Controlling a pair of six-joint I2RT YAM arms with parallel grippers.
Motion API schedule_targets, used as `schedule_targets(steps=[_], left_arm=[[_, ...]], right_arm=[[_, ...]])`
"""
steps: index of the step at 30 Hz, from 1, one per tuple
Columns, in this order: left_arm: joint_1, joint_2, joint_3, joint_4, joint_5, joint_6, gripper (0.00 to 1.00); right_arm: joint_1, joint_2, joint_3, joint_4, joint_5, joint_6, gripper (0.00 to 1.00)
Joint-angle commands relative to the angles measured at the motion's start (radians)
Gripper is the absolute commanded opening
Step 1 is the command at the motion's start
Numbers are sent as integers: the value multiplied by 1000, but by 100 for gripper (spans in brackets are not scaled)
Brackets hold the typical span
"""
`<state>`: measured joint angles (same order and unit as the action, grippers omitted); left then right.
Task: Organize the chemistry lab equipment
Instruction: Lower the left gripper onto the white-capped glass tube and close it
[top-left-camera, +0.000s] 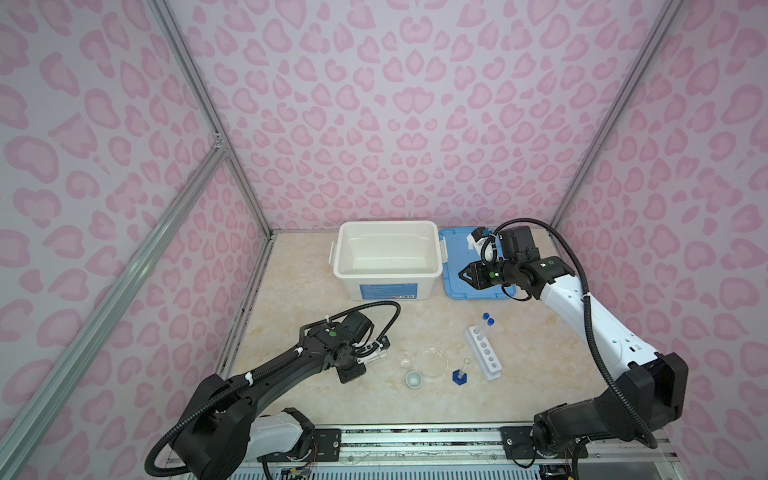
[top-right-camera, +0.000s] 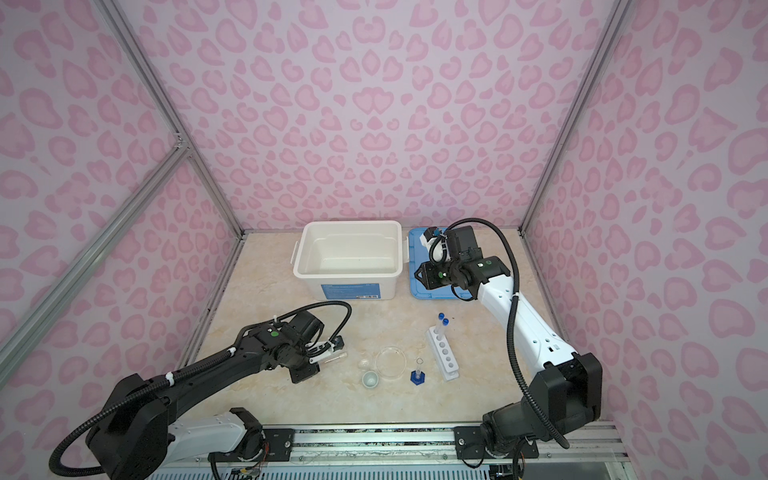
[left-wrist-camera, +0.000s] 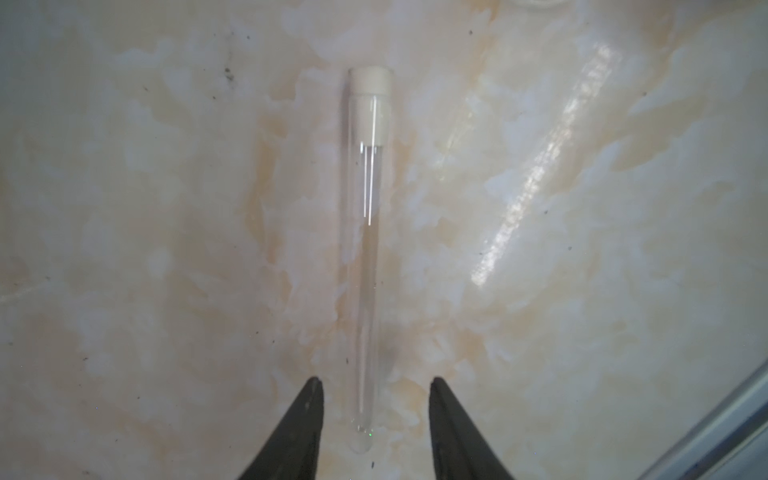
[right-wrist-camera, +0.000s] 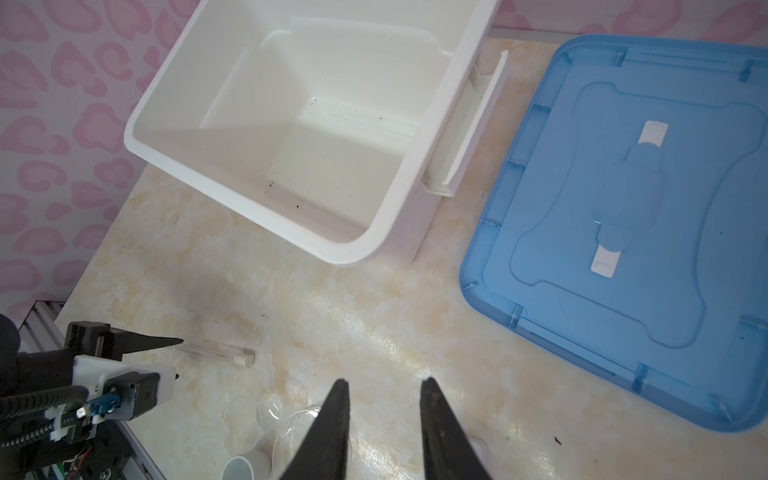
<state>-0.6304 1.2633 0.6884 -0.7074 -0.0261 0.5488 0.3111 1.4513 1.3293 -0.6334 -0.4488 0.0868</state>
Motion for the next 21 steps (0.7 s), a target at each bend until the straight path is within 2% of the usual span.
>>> schedule_targets(steps=[1,21], left_arm=[[3,19,0,14,-13,-13,44],[43,94,-12,72,4,-38,44]], right_arm=[[-11,5,-13,35,-40,11,30],[-51,31,-28,63,-76,28,29]])
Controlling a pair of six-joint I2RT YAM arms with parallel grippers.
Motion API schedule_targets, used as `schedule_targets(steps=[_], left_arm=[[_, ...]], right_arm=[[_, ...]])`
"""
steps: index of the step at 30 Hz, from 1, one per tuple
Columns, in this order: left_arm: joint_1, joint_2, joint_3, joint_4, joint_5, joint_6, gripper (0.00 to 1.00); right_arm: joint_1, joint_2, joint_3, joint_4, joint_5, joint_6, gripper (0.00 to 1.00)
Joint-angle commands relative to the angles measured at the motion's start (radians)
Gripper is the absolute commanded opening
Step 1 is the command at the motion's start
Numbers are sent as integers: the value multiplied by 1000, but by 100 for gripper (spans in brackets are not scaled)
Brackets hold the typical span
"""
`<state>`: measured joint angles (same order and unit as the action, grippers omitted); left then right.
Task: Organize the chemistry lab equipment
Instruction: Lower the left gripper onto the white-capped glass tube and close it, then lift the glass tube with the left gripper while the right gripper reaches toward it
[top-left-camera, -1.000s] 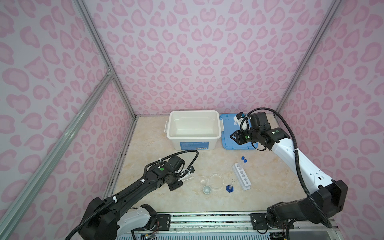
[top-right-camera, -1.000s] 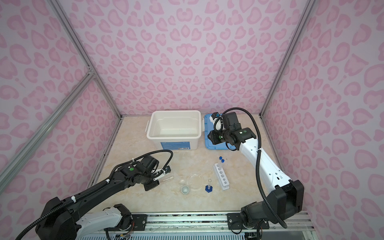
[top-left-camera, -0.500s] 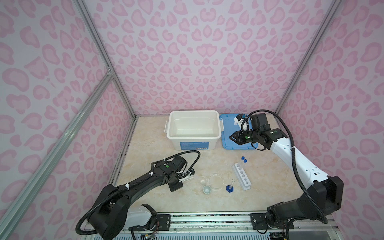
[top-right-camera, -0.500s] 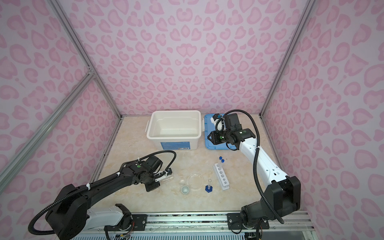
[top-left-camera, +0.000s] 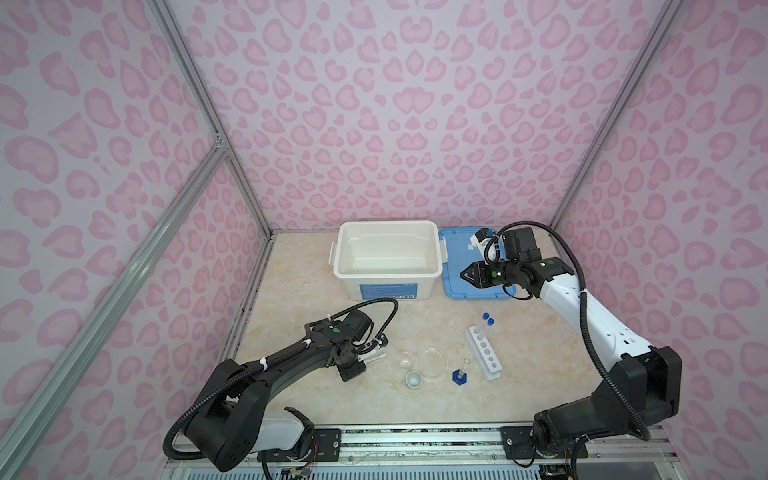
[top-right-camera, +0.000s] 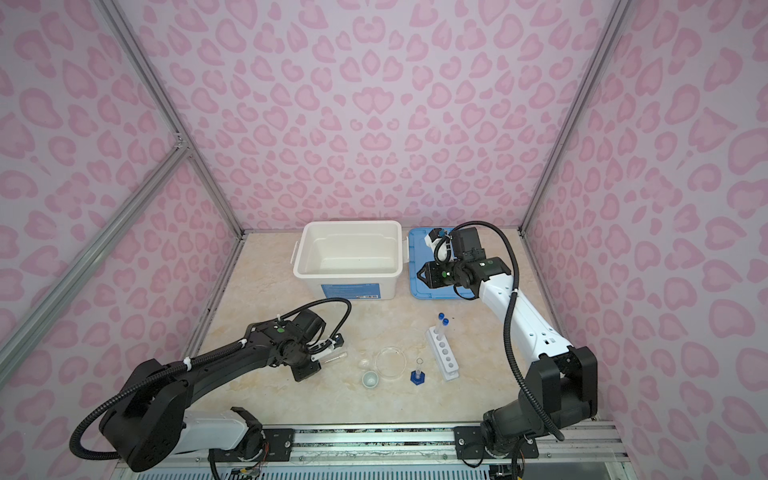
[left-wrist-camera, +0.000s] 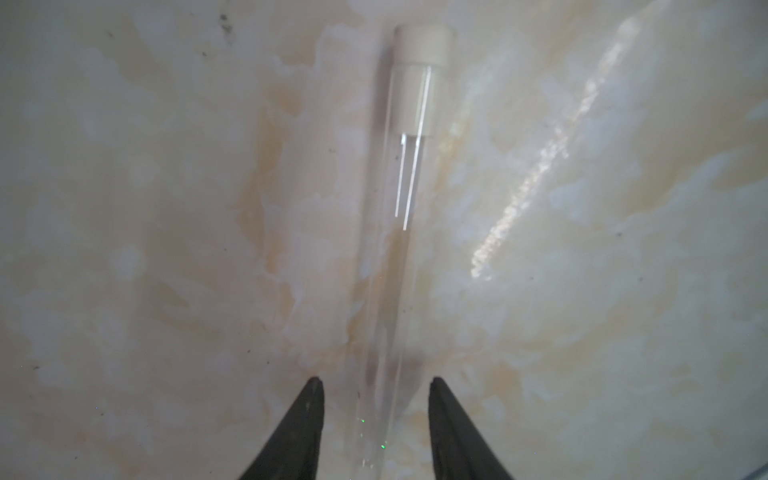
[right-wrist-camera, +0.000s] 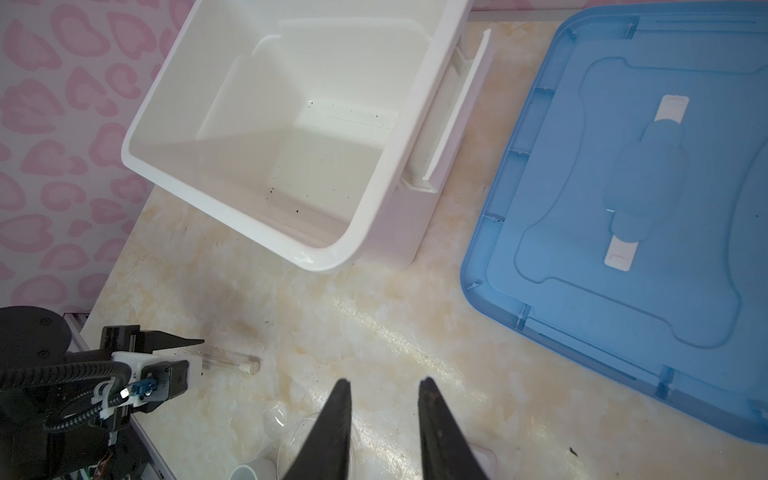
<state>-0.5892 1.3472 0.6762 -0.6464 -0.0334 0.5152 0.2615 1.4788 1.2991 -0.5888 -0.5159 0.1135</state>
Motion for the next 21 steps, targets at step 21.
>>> schedule_targets(steps=[21], left_arm=[[0,79,13,5,28,-4,27]], right_arm=[[-35,13,-18,54,-26,20,27]])
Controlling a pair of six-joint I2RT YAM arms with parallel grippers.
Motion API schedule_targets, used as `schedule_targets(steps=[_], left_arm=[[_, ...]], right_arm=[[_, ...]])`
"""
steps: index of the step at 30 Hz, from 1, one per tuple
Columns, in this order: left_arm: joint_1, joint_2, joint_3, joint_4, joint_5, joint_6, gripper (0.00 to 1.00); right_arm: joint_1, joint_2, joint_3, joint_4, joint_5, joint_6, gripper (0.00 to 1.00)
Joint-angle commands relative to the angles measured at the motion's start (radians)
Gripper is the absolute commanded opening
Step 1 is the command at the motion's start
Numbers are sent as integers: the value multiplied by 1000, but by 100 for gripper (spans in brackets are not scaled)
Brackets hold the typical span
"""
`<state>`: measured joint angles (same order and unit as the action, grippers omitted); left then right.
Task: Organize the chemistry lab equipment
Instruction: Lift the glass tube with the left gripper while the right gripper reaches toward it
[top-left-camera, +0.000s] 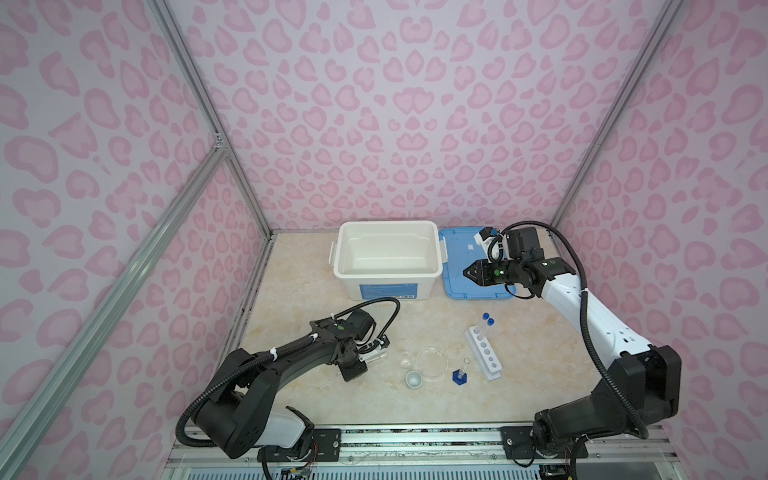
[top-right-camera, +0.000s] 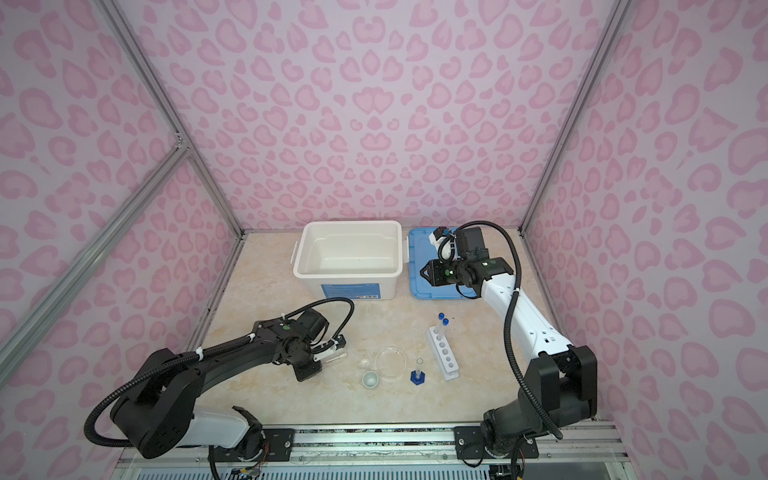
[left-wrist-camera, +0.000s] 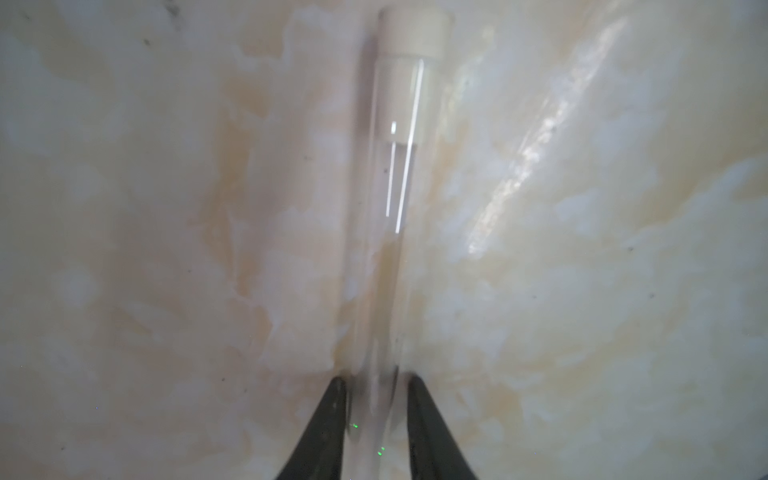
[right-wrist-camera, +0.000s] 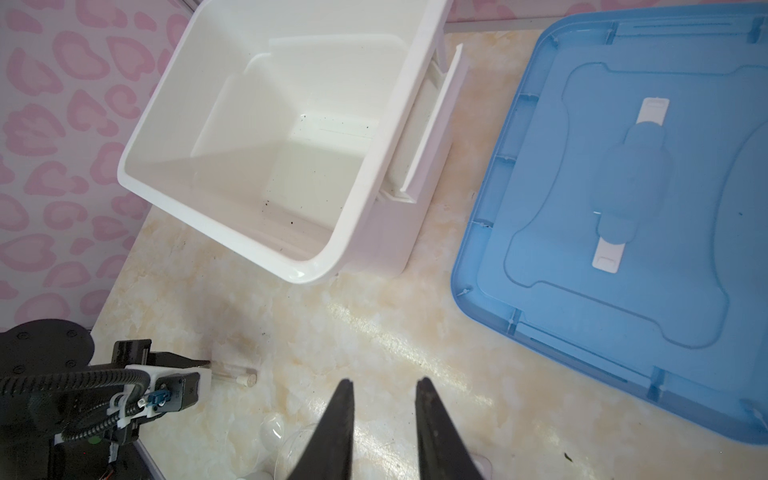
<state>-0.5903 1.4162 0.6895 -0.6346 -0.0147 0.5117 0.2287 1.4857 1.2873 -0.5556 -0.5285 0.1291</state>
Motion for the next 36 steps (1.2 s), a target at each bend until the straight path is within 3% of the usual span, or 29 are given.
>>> schedule_targets(steps=[1,7,16,26,36], left_arm=[[1,11,1,-7,11,1,26],[1,2,5,3,15,4,19],[2,-60,28,39,6,-4,18],[30,-196,64,96,61,-47,17],[44,-296,87,324,216,-91,18]], right_arm=[[-3,7,-6,22,-14,5,27],[-6,7,-5,22,-8,7,26],[0,10,3,11,-24,13,26],[80,-5,61,-89,-7,-23,27],[229,-63,121,-232,-49,-111,49]])
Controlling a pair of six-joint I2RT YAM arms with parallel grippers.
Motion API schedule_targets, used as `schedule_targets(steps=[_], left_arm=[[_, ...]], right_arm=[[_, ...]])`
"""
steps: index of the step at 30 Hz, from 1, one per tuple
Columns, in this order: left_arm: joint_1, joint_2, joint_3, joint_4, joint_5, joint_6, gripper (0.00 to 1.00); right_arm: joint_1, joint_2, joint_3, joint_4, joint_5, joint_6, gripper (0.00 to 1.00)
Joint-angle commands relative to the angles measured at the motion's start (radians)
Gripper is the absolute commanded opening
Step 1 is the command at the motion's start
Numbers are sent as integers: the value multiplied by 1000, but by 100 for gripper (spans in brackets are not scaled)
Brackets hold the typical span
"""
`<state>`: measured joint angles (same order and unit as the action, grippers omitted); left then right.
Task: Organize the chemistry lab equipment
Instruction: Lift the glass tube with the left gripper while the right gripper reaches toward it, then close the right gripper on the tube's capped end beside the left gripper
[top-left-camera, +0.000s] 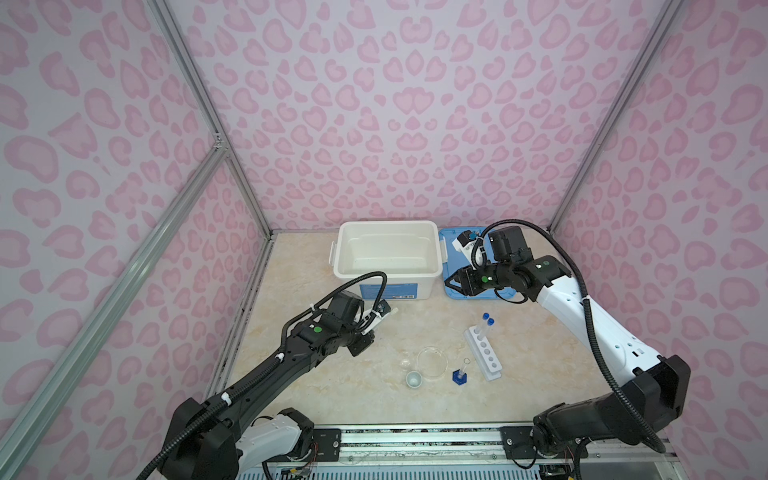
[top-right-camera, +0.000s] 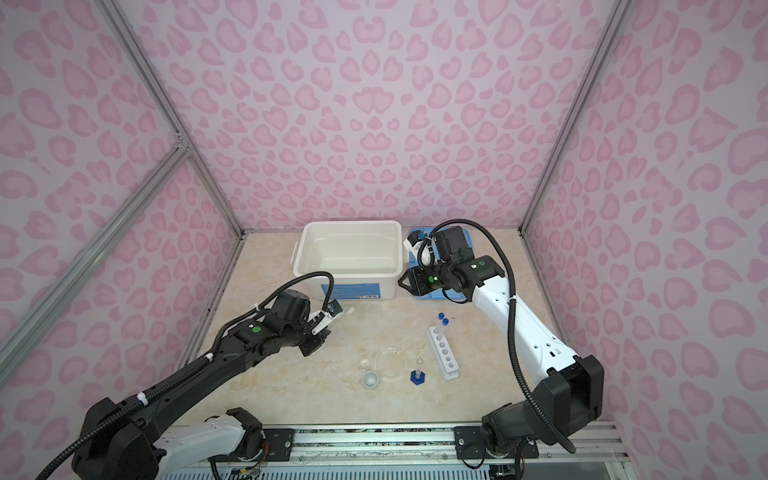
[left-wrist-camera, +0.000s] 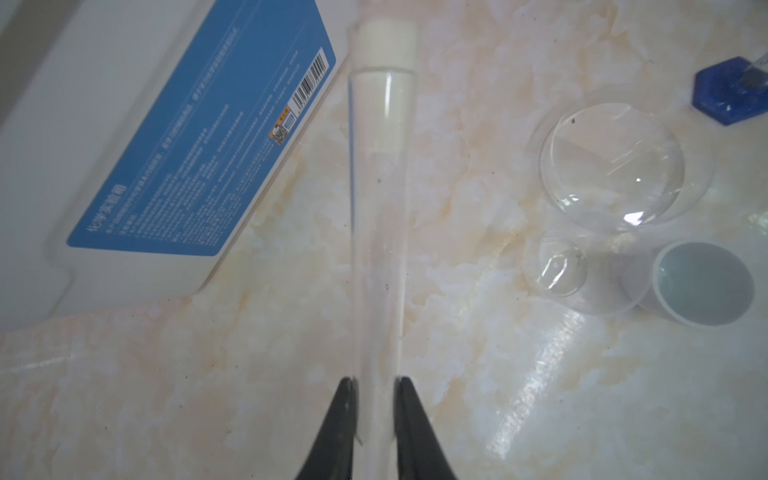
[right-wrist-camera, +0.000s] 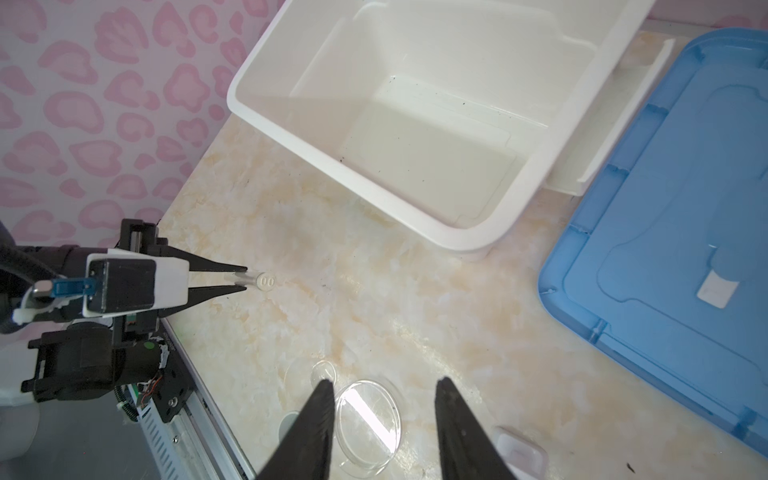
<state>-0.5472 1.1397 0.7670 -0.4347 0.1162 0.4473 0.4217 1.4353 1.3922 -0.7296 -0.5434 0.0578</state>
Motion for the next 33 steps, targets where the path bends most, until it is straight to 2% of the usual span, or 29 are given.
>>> schedule_targets(steps=[1,6,13,17,33], left_arm=[[1,-25,8,146,99,-31,18],[1,-48,2,225,174,-53,18],[0,-78,-18,279,241,-65,18],[-2,-97,-33,284,267,-71,19],[-3,-132,-52,300,270,-73,19]], right_arm=[[56,-18,20,-64,-36,-46,52],[159,-27,50,-81,-5,-46,59],[219,17,85,-64,20,7,59],[275,59,168,-84,43,5,58],[312,164,265,-127,32,-9,51]])
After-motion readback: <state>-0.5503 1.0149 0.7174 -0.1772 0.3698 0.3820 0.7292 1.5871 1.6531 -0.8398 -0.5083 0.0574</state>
